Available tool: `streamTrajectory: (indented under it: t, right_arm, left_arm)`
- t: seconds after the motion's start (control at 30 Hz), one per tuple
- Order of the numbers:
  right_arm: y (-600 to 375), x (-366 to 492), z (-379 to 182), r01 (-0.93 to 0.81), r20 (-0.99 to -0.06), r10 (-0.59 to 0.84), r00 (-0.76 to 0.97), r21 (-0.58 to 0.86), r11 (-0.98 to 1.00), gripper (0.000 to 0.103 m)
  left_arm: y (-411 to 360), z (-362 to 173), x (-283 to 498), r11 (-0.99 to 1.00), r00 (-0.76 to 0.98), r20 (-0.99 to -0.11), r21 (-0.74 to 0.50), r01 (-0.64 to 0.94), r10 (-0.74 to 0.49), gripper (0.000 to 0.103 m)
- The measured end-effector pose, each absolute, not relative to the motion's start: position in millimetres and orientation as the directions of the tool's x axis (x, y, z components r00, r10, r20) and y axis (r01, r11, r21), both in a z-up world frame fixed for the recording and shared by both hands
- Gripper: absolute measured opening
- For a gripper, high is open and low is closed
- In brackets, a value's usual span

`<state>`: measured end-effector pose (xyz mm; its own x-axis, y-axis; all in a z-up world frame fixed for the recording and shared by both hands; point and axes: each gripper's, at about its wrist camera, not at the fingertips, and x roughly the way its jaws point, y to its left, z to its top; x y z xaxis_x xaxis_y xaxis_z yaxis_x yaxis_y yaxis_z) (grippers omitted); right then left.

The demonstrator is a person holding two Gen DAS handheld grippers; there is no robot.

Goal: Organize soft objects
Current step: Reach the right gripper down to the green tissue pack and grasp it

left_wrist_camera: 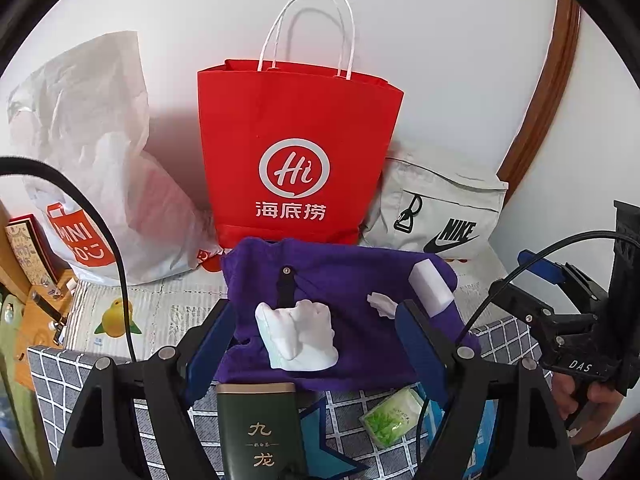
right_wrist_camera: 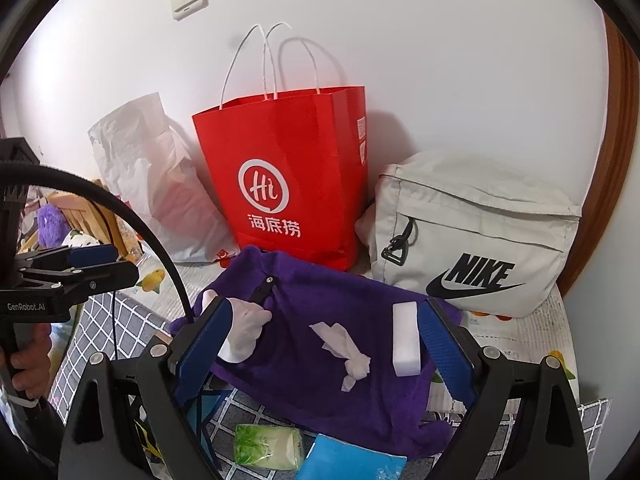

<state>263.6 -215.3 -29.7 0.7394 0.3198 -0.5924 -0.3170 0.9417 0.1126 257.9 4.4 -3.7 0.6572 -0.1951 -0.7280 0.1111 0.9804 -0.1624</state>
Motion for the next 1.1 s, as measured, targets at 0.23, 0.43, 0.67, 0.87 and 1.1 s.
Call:
streamTrajectory:
  t: [0.23, 0.43, 0.67, 0.87, 1.1]
  right_arm:
    - [-209.1, 271.1, -40.5, -0.305, -0.643, 0.31, 0.7, 0.123, 0.944, 0.093]
    - [-202.9, 267.2, -68.8, -0.328, -0.712, 0.348, 0.61, 0.172, 0.929, 0.093]
    - [-184.3, 228.1, -96.8, -0.36, -0.777, 0.381, 0.502, 0.213, 0.909, 0.093]
    - [-151.2, 197.1, -116.7, -0.432, -0.826, 0.349, 0.442, 0.145, 0.89, 0.093]
    - [-103.1, 190.7, -148.7, -0.526, -0.88, 0.252, 0.403, 0.003, 0.85, 0.091]
  left_arm:
    - [-0.5, -1.3, 256.2, 0.977, 0.651, -0.729, -0.16, 0.142, -0.214, 0.08]
    - [-5.0, 5.6, 247.3, 0.974, 0.659, -0.718, -0.153, 0.166, -0.226, 0.08]
    - [-5.2, 21.5, 230.9, 0.965, 0.67, -0.695, -0.181, 0.189, -0.262, 0.08]
    - [3.7, 29.0, 206.0, 0.954, 0.646, -0.702, -0.213, 0.212, -0.3, 0.081]
    - [35.7, 32.9, 160.8, 0.976, 0.671, -0.709, -0.155, 0.152, -0.217, 0.081]
